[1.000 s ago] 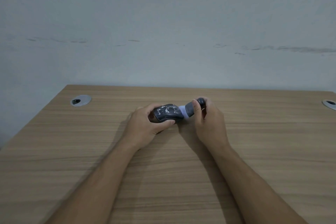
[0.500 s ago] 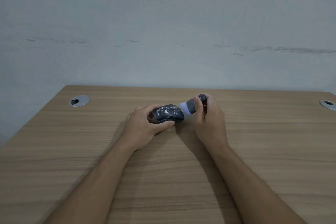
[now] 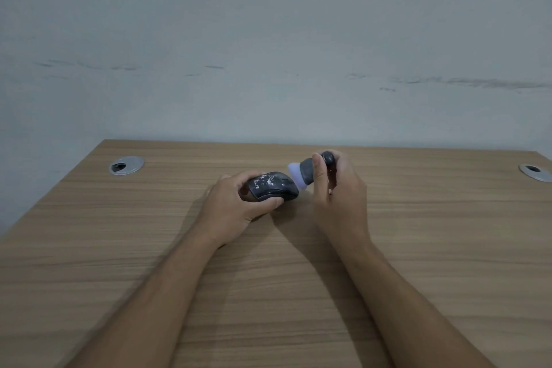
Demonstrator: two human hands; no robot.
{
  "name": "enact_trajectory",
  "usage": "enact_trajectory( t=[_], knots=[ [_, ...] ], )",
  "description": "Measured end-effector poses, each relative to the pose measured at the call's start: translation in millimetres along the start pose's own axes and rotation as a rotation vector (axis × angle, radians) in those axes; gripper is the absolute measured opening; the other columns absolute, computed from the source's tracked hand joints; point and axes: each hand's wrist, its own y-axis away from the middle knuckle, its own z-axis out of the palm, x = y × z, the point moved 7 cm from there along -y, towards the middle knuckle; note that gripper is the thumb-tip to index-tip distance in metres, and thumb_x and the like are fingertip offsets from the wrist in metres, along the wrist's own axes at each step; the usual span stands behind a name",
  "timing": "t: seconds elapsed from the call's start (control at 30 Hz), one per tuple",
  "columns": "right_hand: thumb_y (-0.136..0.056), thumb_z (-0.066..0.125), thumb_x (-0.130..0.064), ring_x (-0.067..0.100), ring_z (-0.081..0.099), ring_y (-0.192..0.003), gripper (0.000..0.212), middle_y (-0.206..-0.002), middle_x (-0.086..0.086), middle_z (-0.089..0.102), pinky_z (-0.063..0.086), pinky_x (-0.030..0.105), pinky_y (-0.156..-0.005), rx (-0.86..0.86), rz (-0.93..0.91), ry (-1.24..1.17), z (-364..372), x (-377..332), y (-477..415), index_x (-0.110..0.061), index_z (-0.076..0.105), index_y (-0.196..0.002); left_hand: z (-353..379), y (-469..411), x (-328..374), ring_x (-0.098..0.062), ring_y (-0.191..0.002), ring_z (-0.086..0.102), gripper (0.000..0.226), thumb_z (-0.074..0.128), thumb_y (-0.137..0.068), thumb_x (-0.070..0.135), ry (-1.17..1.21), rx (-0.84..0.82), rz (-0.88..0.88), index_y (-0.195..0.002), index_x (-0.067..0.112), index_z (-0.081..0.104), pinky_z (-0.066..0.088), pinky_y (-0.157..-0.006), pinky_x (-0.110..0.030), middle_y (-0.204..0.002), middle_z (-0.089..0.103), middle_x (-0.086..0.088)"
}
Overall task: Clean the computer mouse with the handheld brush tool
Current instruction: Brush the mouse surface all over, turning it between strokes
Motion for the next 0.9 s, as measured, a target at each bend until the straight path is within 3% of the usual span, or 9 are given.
enact_trajectory(
  t=[0.1, 0.2, 0.33, 0.43, 0.53, 0.6, 0.7, 0.9],
  knots=[
    [-0.111, 0.062, -0.032, -0.002, 0.063, -0.079, 0.015, -0.091, -0.012, 0.068, 0.041, 0.006, -0.070, -0.036, -0.053, 0.021, 9, -9, 6, -0.019, 0.069, -0.113, -1, 1, 1, -0.004, -0.094, 0.079, 0.048, 0.097, -0.075, 0.050, -0.002, 0.007, 0.010, -0.119, 0.044, 0.081, 0.063, -0.090, -0.033, -0.099, 0.085, 0.017],
    [-0.110, 0.063, -0.033, 0.005, 0.058, -0.074, 0.015, -0.088, -0.013, 0.066, 0.038, 0.011, -0.069, -0.052, -0.007, 0.068, 15, 3, 6, -0.020, 0.070, -0.111, -1, 0, -2, -0.011, -0.108, 0.078, 0.055, 0.093, -0.069, 0.066, -0.004, 0.017, 0.004, -0.121, 0.056, 0.076, 0.063, -0.100, -0.044, -0.105, 0.084, 0.017],
    [-0.110, 0.064, -0.033, 0.012, 0.059, -0.073, 0.014, -0.085, -0.014, 0.066, 0.038, 0.022, -0.071, -0.013, 0.046, 0.076, 4, 12, 0, -0.021, 0.070, -0.109, 0, -2, -1, -0.015, -0.113, 0.077, 0.059, 0.089, -0.067, 0.077, -0.013, 0.017, 0.014, -0.121, 0.058, 0.074, 0.059, -0.105, -0.052, -0.106, 0.084, 0.021],
    [-0.110, 0.063, -0.033, -0.002, 0.059, -0.073, 0.010, -0.081, -0.019, 0.062, 0.038, 0.013, -0.068, 0.009, 0.013, 0.021, -1, -1, 2, -0.025, 0.068, -0.108, 0, -2, 0, -0.014, -0.111, 0.078, 0.057, 0.089, -0.067, 0.071, 0.004, 0.019, 0.005, -0.120, 0.056, 0.075, 0.060, -0.104, -0.052, -0.104, 0.085, 0.022],
    [-0.110, 0.063, -0.032, -0.002, 0.059, -0.074, 0.013, -0.086, -0.016, 0.064, 0.040, 0.008, -0.070, -0.046, -0.029, 0.041, 8, -5, 7, -0.021, 0.070, -0.112, -1, -1, 0, -0.010, -0.102, 0.081, 0.055, 0.093, -0.069, 0.060, 0.035, 0.017, -0.004, -0.121, 0.049, 0.078, 0.064, -0.099, -0.049, -0.103, 0.085, 0.017],
    [-0.110, 0.063, -0.032, 0.007, 0.057, -0.073, 0.015, -0.090, -0.011, 0.067, 0.040, 0.013, -0.070, -0.052, -0.001, 0.075, 11, 5, 5, -0.020, 0.071, -0.112, -2, 1, 2, -0.008, -0.099, 0.082, 0.052, 0.097, -0.074, 0.050, 0.065, 0.014, 0.005, -0.122, 0.043, 0.080, 0.065, -0.097, -0.047, -0.103, 0.086, 0.015],
    [-0.110, 0.063, -0.032, 0.014, 0.060, -0.076, 0.016, -0.088, -0.012, 0.067, 0.038, 0.024, -0.071, -0.050, 0.042, 0.103, 7, 16, 1, -0.018, 0.072, -0.110, -3, 2, 3, -0.010, -0.105, 0.081, 0.053, 0.096, -0.073, 0.056, 0.074, 0.026, 0.004, -0.122, 0.047, 0.078, 0.064, -0.101, -0.048, -0.106, 0.086, 0.019],
    [-0.112, 0.060, -0.034, 0.005, 0.064, -0.081, 0.018, -0.093, -0.007, 0.070, 0.045, 0.014, -0.071, -0.004, -0.031, 0.005, 0, -10, 7, -0.018, 0.068, -0.113, -1, -5, -3, -0.017, -0.106, 0.079, 0.056, 0.093, -0.068, 0.062, 0.040, 0.046, -0.008, -0.120, 0.054, 0.076, 0.064, -0.097, -0.049, -0.107, 0.084, 0.012]
  ],
)
